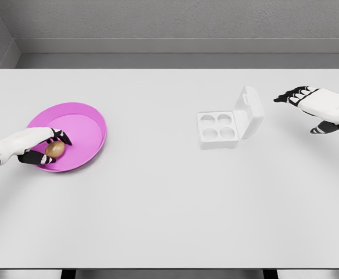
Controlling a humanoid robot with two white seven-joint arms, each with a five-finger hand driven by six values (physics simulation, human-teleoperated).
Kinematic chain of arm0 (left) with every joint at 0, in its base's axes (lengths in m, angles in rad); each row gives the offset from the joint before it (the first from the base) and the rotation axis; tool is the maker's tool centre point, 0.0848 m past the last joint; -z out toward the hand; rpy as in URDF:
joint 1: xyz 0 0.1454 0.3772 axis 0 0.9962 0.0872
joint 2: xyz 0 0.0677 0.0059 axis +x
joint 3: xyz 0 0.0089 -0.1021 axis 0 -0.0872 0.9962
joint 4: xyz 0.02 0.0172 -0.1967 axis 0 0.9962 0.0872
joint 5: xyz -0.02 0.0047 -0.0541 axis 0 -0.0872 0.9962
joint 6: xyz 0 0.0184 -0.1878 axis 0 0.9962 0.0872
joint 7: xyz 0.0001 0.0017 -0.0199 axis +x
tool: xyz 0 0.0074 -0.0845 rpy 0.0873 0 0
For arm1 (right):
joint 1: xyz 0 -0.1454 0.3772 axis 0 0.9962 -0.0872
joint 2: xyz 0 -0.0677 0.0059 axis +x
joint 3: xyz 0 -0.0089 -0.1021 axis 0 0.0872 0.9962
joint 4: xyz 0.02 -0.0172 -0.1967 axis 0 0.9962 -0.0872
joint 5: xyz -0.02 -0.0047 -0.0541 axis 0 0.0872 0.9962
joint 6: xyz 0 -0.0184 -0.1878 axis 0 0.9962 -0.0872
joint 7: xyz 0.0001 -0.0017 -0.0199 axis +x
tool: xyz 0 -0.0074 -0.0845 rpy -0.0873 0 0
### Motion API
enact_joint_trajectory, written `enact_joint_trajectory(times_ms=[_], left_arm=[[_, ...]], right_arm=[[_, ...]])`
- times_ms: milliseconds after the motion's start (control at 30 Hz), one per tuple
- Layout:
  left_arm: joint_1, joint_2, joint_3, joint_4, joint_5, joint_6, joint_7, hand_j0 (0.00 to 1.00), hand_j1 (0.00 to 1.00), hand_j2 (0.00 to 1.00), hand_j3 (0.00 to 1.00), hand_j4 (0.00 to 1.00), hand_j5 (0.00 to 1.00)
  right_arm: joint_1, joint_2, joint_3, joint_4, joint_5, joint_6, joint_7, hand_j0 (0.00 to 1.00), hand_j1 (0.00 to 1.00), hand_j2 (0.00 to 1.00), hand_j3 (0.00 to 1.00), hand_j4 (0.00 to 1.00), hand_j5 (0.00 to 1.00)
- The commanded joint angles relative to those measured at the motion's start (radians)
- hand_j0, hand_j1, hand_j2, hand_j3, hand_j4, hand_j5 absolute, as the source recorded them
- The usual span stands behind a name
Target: Pack egg into the box and close the box lid
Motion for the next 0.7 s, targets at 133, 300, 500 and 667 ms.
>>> enact_joint_trajectory(times_ms=[133,300,500,667], left_arm=[[0.0,0.002,0.003,-0.002,0.002,0.0,0.0,0.39,0.39,0.39,0.39,0.39,0.39],[-0.002,0.002,0.014,-0.002,0.005,0.0,0.0,0.35,0.35,0.35,0.35,0.35,0.35],[-0.012,0.002,0.018,-0.015,0.008,0.0,0.0,0.31,0.31,0.31,0.31,0.31,0.31],[-0.021,0.001,0.02,-0.019,0.015,0.0,0.0,0.3,0.3,0.3,0.3,0.3,0.3]], right_arm=[[0.0,-0.001,-0.001,-0.001,-0.007,0.002,0.0,1.0,1.0,1.0,1.0,1.0,1.0],[0.0,-0.001,-0.001,-0.001,-0.007,0.002,0.0,1.0,1.0,1.0,1.0,1.0,1.0],[0.0,-0.001,-0.001,-0.001,-0.006,0.002,0.0,1.0,1.0,1.0,1.0,1.0,1.0],[0.0,-0.001,-0.001,-0.001,-0.007,0.002,0.0,1.0,1.0,1.0,1.0,1.0,1.0]])
